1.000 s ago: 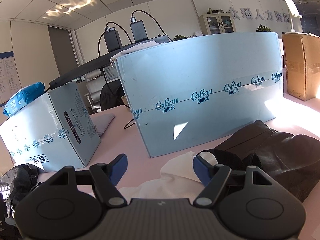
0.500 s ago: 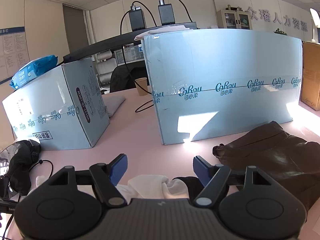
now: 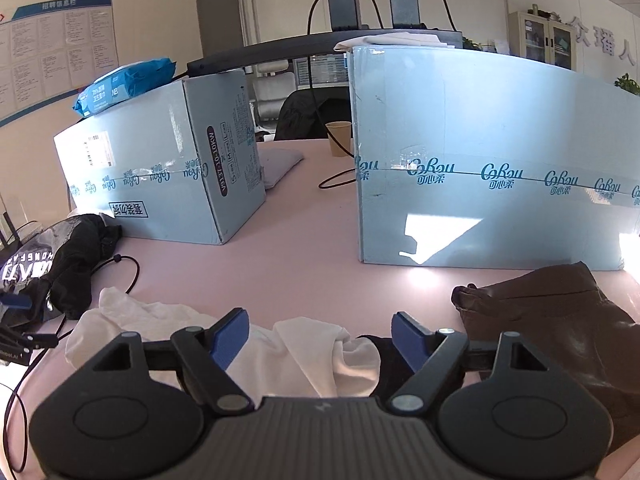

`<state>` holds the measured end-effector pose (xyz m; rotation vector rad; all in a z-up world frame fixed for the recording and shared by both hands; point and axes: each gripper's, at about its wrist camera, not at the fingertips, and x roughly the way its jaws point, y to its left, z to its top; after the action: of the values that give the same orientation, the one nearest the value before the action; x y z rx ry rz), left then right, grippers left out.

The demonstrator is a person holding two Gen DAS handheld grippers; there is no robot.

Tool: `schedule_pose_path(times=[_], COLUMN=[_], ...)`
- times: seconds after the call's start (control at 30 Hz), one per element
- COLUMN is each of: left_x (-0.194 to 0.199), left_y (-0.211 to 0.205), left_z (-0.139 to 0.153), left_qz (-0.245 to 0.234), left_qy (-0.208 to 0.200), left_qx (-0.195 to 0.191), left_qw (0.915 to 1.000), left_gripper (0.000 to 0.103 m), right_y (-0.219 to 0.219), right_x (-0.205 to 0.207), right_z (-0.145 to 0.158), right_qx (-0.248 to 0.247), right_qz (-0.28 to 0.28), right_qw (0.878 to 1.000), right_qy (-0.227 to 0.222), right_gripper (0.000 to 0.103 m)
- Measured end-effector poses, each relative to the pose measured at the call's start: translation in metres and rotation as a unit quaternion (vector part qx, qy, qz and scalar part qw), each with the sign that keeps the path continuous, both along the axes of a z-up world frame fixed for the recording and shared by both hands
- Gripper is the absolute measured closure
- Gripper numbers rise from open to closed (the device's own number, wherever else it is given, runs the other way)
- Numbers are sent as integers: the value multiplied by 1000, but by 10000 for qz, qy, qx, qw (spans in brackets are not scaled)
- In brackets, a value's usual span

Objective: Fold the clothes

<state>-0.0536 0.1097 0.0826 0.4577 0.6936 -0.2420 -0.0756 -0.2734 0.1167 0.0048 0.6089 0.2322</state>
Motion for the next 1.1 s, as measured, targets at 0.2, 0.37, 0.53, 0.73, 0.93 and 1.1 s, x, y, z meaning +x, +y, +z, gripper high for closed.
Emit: schedule_pose_path(times=[0.2,0.37,0.53,0.73,0.93,1.1], left_x=[41,67,80,93,98,98], left_y=[-40,-52,-57,-58,-59,-61], left_z=[-13,-28,-40,-51,-49,-50], left_qz=[-939,-1472,-1626,-1794,-2077,-2160], left_qy=[-108,335,681,1055,1478,1647], left_qx=[435,438,517,562,386,353], left_qw=[9946,9876,9830,9765,9662,9617], left_gripper=[3,3,14,24,62,71], right_y=[19,22,21,18,15,14], right_x=[20,36,46,54,67,80], right_z=[2,-6,-13,-16,-22,-27], right_qx=[-1118,-1179,-1153,-1043,-1102,-1098], right_qz=[998,1419,1461,1521,1699,1977], right_qw=[9883,9806,9794,9794,9744,9665], right_qy=[287,668,780,826,981,1212], right_gripper=[23,25,26,26,29,31])
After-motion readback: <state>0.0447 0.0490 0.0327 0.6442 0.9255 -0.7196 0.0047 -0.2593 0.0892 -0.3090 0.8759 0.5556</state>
